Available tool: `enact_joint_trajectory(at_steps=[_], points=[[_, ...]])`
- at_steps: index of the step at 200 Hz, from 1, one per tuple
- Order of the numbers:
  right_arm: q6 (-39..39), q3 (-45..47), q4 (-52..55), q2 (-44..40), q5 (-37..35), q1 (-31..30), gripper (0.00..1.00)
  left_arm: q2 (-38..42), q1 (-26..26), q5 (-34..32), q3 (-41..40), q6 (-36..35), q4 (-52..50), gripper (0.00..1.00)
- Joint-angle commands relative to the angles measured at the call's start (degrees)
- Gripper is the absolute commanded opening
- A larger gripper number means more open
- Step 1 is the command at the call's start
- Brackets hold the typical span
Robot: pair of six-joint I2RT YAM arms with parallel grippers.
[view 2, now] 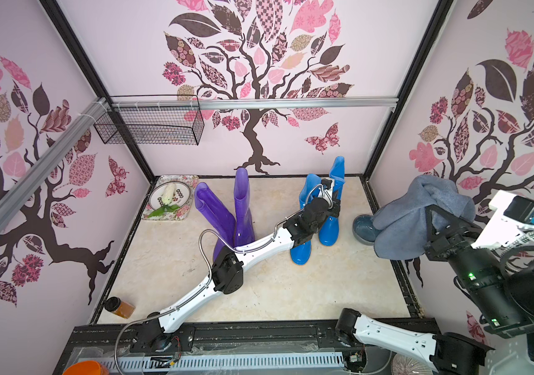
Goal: Wipe the rubber boots with a cloth
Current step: Place the rubber boot at the center of the board.
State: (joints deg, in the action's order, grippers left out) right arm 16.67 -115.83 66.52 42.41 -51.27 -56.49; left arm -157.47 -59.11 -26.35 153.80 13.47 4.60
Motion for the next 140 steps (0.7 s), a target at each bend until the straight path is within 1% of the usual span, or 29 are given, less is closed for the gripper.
enact_joint_trajectory(at_steps=[1, 11, 22, 29, 34, 48, 51, 62, 78, 99, 108, 121, 133, 140], points=[[0.31, 0.27, -0.83, -0.55, -0.06, 0.15, 0.00, -0.17, 0.05, -2.00, 4.36, 0.88, 5.19, 0.01], [0.59, 0.88, -0.54, -0.96, -0.02, 0.11, 0.00, -0.01, 0.09, -1.19, 3.15, 0.68, 5.21, 0.21], [0.75, 1.50, -0.57, -1.35, -0.15, 0.15, 0.00, 0.21, -0.27, -0.31, 2.39, 0.37, 5.17, 0.49], [0.88, 1.73, -0.56, -1.54, -0.23, 0.15, 0.00, 0.48, -0.56, -0.20, 2.39, -0.27, 5.20, 0.63], [0.94, 1.82, -0.48, -1.63, -0.24, 0.15, 0.00, 0.74, -0.72, -0.19, 2.24, -0.68, 5.18, 0.69], [1.22, 1.78, -0.19, -1.63, 0.01, 0.15, 0.00, 2.69, -0.68, -0.28, 1.59, -0.57, 5.16, 0.79], [1.26, 1.75, -0.11, -1.63, 0.10, 0.15, 0.00, 3.24, -0.61, -0.28, 1.49, -0.41, 3.47, 0.81], [1.81, 1.57, 0.44, -1.54, 0.61, 0.15, 0.00, 5.45, -0.65, 0.29, 1.16, -1.00, 2.34, 0.93], [2.23, 2.00, 1.10, -1.54, 0.97, 0.15, 0.00, 10.63, -1.17, 0.10, -1.66, -3.39, 2.00, 0.96], [3.31, 1.76, 2.57, -1.19, 1.39, 0.13, 0.00, 19.67, -3.31, -0.74, -9.07, -8.74, 1.75, 0.98], [3.29, 2.23, 2.87, -1.35, 1.36, 0.13, 0.00, 23.34, -4.62, -3.01, -11.49, -10.00, -0.38, 0.98], [3.67, 3.15, 3.24, -1.62, 1.01, 0.15, 0.00, 29.31, -6.35, -3.93, -18.70, -11.14, -1.53, 0.98], [4.31, 4.13, 3.20, -1.96, 0.97, 0.09, 0.00, 34.42, -7.90, -6.21, -24.48, -9.70, -5.03, 0.98], [4.66, 4.68, 3.27, -2.07, 1.27, 0.06, 0.00, 37.60, -8.72, -8.11, -29.60, -9.54, -5.58, 0.98]])
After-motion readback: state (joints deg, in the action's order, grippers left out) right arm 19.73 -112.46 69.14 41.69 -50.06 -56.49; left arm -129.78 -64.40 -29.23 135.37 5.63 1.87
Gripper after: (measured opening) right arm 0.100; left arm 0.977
